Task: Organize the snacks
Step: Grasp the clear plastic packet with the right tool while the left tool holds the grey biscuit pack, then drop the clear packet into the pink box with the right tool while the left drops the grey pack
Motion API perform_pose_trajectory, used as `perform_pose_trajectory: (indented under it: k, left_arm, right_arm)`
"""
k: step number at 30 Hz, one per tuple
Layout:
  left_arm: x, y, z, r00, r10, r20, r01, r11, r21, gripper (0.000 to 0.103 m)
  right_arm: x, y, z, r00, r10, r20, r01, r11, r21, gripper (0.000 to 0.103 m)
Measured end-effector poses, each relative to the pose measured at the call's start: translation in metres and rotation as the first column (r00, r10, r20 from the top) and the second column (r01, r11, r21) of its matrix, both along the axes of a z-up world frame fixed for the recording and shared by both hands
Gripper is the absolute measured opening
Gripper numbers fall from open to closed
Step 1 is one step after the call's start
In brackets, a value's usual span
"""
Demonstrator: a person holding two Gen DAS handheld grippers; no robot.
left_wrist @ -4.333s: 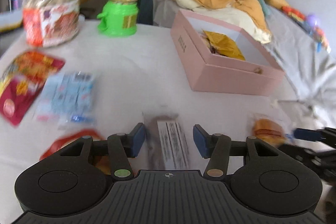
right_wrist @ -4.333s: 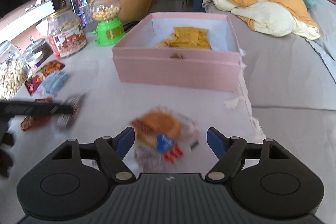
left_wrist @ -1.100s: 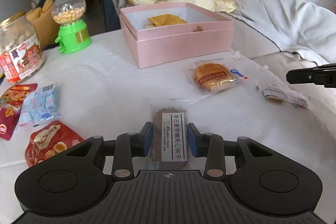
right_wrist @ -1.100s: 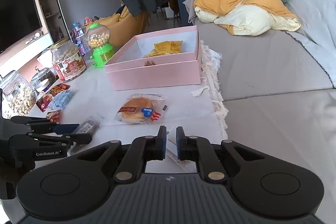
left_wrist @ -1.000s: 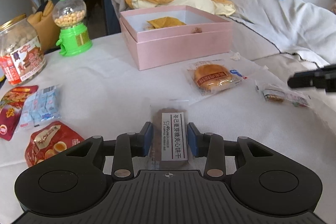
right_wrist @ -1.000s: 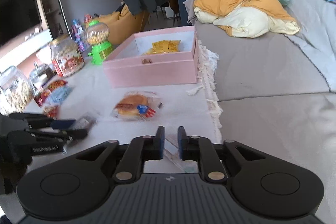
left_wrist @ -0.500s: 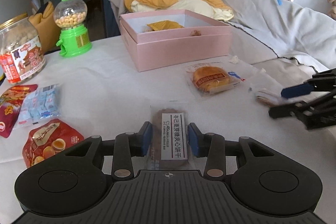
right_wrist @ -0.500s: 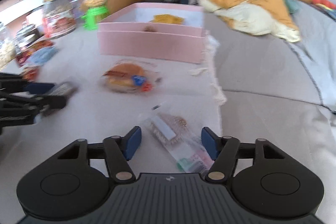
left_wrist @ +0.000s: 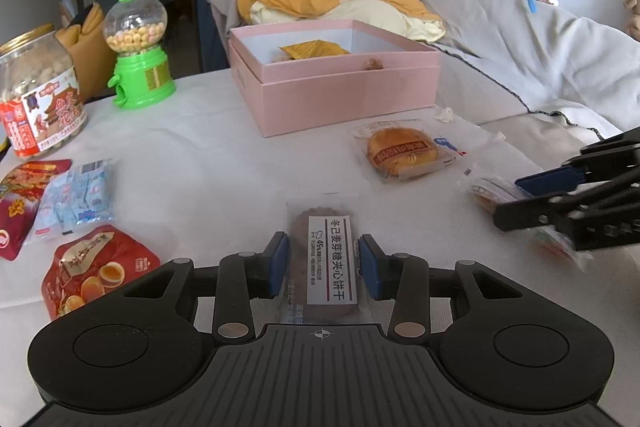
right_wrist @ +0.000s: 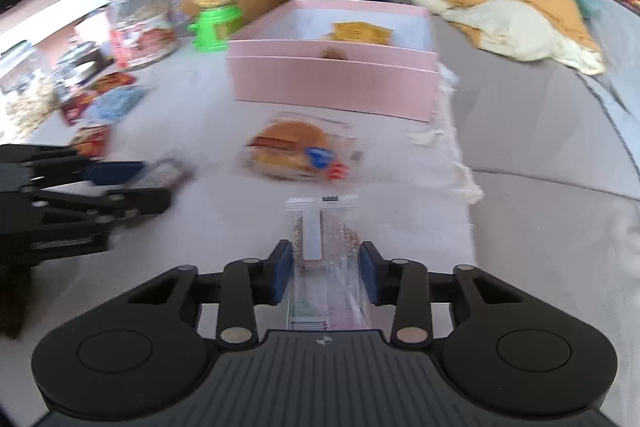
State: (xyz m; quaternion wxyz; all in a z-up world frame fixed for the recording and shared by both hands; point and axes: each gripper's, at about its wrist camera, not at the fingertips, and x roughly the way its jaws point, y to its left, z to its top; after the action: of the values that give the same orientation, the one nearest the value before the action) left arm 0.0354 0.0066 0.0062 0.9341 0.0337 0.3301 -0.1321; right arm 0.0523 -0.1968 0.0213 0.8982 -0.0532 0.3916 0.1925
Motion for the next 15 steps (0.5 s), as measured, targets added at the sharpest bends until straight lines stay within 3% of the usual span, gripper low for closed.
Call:
perform_pose_trajectory:
  k: [6,11,15]
  left_arm:
    - [0.000,0.000,0.000,1.000,0.001,0.002,-0.001,1.000,0.002,0.044]
    - [-0.005,-0.004,0.000,1.000,-0.001,0.015,0.001,0.999,0.034,0.044]
    - [-0.006,-0.005,0.003,1.000,-0.005,0.016,0.005,0.999,0.038,0.041]
  right_arm:
    - [-0.022,0.006,0.033,0.996,0.056,0.064,-0.060,0.996,0.066,0.036]
    - [-0.021,-0.005,0.063,0.987,0.022,0.157,-0.038,0.995,0.096,0.036]
    - [-0.004,-0.016,0.065,0.987,-0.033,0.154,0.019,0.995,0.095,0.036]
